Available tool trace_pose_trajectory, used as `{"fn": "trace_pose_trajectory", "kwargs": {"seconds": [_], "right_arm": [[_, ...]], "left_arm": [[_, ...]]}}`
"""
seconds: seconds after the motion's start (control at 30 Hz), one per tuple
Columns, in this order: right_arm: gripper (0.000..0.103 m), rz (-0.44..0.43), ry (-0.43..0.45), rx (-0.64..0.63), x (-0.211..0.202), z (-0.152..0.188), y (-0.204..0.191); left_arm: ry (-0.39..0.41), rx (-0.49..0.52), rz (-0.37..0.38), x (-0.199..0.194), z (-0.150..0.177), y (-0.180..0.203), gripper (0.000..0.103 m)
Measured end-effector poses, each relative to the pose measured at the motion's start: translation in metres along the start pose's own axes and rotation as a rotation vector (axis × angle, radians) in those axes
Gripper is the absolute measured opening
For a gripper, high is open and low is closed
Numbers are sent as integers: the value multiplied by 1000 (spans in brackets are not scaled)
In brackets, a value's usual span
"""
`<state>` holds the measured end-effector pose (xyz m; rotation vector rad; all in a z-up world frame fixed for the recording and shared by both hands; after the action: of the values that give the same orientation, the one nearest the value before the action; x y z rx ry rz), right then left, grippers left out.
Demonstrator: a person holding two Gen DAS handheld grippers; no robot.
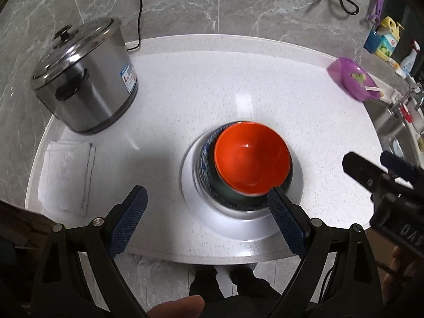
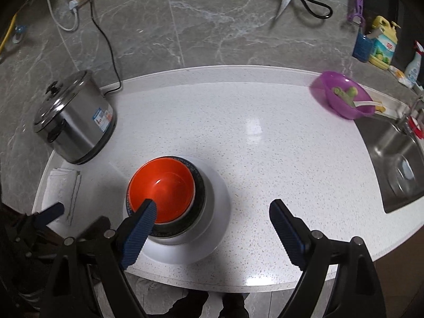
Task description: Organize plates and bowls
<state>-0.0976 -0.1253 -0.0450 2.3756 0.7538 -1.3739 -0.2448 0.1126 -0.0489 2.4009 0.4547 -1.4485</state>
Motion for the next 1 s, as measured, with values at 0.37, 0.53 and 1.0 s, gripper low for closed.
{"fn": "trace_pose_trajectory", "kwargs": {"seconds": [0.37,0.53,1.0], "right_arm": [[89,51,-29,26,12,-6,1],[89,74,-30,34,15,-11,7],[89,84,-15,33,12,-17,12]], "left_arm": [[-21,-4,17,5,-22,-4,92],[-33,-11,25,6,-26,-1,92],[-11,-2,34,1,-26,5,92]]}}
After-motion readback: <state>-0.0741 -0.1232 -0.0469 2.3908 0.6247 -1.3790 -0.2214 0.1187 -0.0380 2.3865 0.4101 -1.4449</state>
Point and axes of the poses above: each gripper's, at about its wrist camera, not at the fingertips, and x roughly the way its jaws point, y to its right, z to its underside, the point moved 5 cm from there along x, roughly the way its jaws point, and after that the axes turned 15 degrees about -x, right-handed, at the moved point
